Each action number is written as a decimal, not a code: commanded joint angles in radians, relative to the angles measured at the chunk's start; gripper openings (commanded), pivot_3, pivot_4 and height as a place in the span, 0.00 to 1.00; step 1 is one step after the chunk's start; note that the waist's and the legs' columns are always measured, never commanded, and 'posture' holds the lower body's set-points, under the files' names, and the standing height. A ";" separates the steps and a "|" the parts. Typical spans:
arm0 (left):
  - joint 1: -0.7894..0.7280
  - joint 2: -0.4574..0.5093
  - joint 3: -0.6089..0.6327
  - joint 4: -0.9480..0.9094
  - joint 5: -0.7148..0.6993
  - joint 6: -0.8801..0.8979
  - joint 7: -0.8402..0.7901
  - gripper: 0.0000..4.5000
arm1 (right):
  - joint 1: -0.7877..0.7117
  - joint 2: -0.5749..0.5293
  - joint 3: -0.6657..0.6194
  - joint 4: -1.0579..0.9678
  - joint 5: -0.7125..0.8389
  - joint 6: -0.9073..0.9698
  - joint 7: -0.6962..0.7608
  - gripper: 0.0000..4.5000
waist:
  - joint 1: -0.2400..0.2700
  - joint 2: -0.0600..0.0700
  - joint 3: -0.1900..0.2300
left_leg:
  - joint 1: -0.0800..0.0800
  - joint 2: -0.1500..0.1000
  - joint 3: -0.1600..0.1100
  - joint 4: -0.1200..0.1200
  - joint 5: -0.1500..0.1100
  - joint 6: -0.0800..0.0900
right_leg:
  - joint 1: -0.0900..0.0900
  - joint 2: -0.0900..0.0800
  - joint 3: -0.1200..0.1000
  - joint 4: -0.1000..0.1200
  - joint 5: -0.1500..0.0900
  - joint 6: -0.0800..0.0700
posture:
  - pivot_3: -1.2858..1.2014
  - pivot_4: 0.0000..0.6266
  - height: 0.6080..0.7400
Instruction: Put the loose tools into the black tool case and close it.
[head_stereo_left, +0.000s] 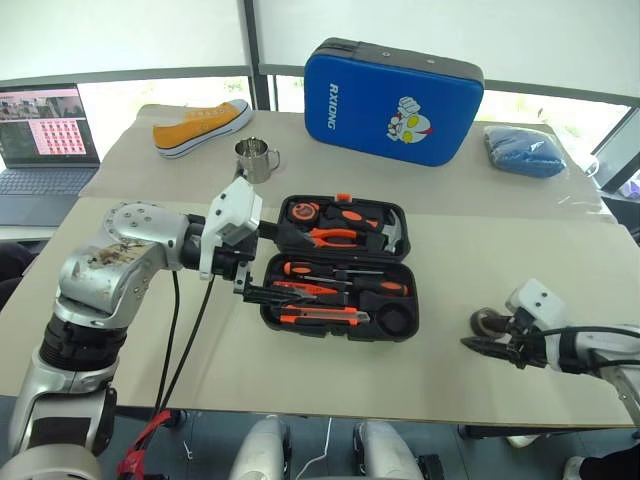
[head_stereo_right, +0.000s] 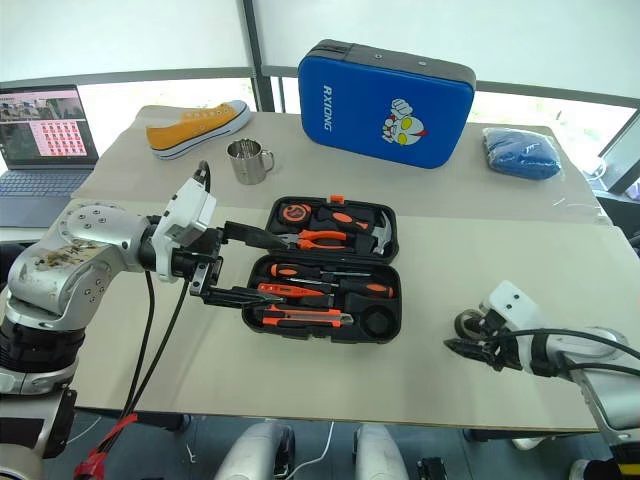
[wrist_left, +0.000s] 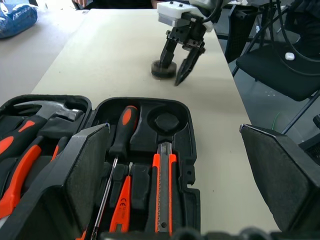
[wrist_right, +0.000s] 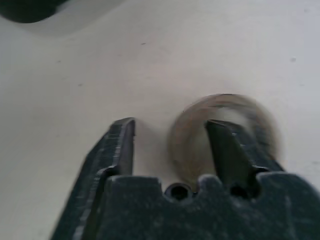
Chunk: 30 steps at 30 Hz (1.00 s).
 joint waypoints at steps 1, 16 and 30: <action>-0.017 0.011 0.016 -0.029 -0.015 -0.006 0.014 1.00 | -0.012 0.018 0.004 0.020 -0.017 -0.042 0.003 0.23 | -0.002 0.000 0.000 | 0.000 0.000 0.000 0.000 0.000 0.000 | 0.000 0.000 0.000 0.000 0.000 0.000 | 0.52 0.24 0.99; 0.001 0.016 -0.021 -0.028 0.016 -0.063 0.014 1.00 | -0.159 0.059 0.113 -0.423 0.214 0.058 0.050 0.00 | -0.001 0.001 0.002 | 0.000 0.001 -0.001 -0.001 0.000 0.000 | 0.000 0.000 -0.001 0.000 0.000 0.000 | 0.52 0.24 0.99; 0.016 0.039 -0.023 -0.025 0.044 -0.101 0.030 1.00 | -0.262 0.096 0.344 -0.309 -0.038 0.035 -0.001 0.09 | 0.003 0.001 0.002 | -0.002 0.000 0.000 0.000 0.000 0.000 | -0.002 0.000 0.000 0.000 0.000 0.000 | 0.52 0.24 0.99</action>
